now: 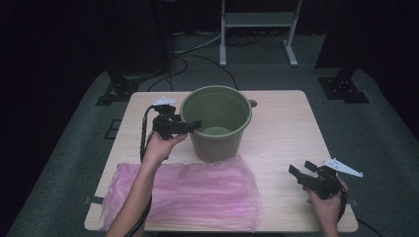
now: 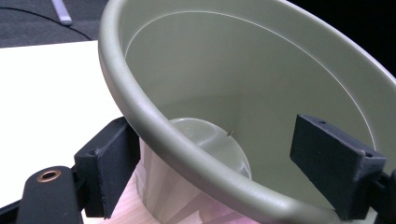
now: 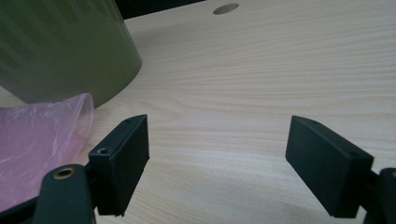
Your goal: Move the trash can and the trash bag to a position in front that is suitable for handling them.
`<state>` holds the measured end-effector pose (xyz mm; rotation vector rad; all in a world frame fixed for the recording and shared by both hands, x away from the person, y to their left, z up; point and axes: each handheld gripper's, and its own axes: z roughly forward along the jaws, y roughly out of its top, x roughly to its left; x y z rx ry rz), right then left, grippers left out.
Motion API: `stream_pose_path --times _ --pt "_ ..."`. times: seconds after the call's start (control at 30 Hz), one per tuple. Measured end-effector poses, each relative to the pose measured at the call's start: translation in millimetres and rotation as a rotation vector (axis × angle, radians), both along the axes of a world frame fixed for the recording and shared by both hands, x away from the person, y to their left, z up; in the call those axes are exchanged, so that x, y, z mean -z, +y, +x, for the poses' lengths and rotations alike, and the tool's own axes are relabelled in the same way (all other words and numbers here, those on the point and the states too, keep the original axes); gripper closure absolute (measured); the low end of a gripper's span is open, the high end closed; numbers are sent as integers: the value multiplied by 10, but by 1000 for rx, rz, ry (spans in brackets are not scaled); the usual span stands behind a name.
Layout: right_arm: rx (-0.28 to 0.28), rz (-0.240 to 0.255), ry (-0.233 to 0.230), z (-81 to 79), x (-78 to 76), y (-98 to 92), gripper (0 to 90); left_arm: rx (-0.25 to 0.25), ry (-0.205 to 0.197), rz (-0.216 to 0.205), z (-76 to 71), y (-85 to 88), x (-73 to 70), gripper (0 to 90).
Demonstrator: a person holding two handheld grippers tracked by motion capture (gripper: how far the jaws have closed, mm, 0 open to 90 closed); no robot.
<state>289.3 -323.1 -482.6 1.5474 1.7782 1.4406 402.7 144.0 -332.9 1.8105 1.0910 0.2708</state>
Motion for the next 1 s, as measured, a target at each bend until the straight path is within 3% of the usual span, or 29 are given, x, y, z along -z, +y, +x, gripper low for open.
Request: stream_pose_path --times 0.27,0.33,0.57,0.6,0.73,1.0 --pt "-6 -2 -1 -2 2 0 207 29 -1 -4 -18 -54 -12 149" --pt "-6 3 -4 -4 3 -6 207 32 -6 -50 -40 -13 -42 148" --pt "-14 -7 0 3 11 14 207 54 -13 -78 -101 55 -37 145" --pt "-15 -8 2 7 14 16 207 68 -19 -97 -116 74 -35 93" --pt "-15 -10 4 12 22 16 207 47 -30 -116 -122 112 -56 85" --pt "-20 -8 -2 11 21 9 207 68 -83 -56 -196 285 -126 84"
